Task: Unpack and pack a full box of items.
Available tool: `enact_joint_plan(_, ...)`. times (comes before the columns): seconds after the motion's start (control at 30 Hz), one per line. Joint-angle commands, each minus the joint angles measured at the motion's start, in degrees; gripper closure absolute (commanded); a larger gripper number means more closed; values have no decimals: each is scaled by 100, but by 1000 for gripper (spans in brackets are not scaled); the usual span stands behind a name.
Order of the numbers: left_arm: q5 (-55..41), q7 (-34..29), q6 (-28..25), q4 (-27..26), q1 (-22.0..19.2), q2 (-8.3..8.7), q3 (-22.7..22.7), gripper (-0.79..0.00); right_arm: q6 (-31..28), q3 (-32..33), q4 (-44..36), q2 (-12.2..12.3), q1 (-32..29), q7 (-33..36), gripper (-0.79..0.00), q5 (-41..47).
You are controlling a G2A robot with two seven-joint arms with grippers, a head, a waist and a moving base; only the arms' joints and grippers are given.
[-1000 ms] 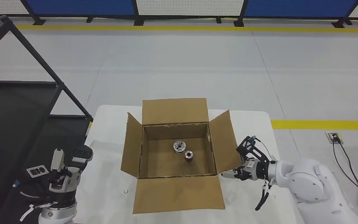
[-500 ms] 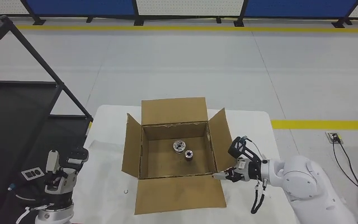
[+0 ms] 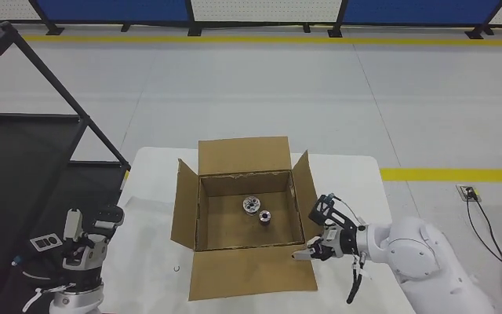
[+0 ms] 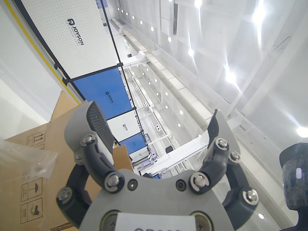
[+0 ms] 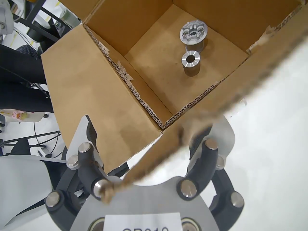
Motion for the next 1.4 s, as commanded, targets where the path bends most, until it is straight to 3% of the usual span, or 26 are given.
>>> enact_joint_plan(0.0,-7,-4,3,9,-7,1,-7,-785,13,-66,219,-11,115,43,-785,210)
enact_joint_plan(0.37,18,-15,11,31,-48,0,23,-785,-348,-710,918,-125,576,-67,-785,762)
enact_joint_plan(0.83,-6,-27,22,50,-66,2,16,-785,-487,-1113,638,-158,790,1,-785,659)
enact_joint_plan(1.07,-21,-98,102,98,-92,7,33,-785,-3,-847,287,-78,668,-141,-785,245)
enact_joint_plan(1.37,316,-173,441,153,-326,17,292,-785,687,179,-879,206,-236,69,-785,-762)
